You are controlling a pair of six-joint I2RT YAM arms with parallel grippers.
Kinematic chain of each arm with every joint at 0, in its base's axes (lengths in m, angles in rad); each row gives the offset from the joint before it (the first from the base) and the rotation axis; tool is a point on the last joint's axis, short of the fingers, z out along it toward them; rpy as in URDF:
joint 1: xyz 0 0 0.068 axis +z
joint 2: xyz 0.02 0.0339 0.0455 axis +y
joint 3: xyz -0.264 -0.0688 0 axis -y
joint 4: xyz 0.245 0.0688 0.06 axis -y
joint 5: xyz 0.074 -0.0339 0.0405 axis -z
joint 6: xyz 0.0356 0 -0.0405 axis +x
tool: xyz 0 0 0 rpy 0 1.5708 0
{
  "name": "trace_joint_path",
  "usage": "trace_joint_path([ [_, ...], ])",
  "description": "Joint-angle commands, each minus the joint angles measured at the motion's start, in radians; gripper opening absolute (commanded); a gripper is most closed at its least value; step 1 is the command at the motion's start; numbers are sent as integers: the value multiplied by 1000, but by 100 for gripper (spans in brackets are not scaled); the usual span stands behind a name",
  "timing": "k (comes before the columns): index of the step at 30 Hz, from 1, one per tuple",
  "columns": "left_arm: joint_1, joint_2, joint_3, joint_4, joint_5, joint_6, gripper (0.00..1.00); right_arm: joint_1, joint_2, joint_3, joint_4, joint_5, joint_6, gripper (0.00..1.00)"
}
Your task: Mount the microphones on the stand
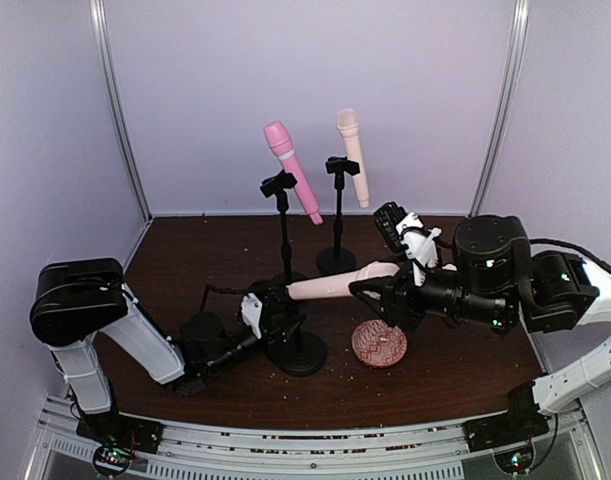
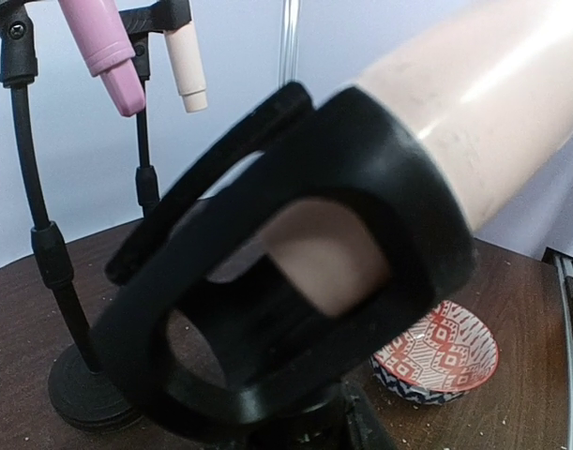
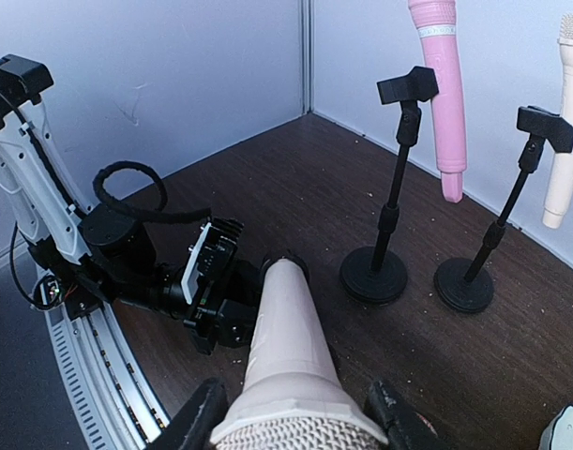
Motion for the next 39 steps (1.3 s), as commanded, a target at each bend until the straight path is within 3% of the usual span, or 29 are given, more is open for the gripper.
trace_joint_path([
  [1, -14, -17, 9, 132, 47, 37, 0, 1, 77, 113, -300, -44, 40, 0],
  [7, -16, -16, 10, 132, 54, 38, 0, 3, 195, 315, -545, -82, -38, 0],
  [13, -17, -16, 10, 132, 58, 43, 0, 9, 283, 394, -667, -51, -139, 0],
  [17, -22, -17, 10, 133, 59, 49, 0, 6, 316, 450, -709, -23, -110, 0],
  [29, -30, -19, 12, 133, 62, 60, 0, -8, 437, 609, -850, -166, 129, 0],
  [35, -38, -20, 10, 132, 62, 71, 0, -13, 462, 563, -819, -150, 28, 0],
  [39, -43, -23, 9, 132, 62, 83, 0, -13, 488, 607, -906, -59, -42, 0],
])
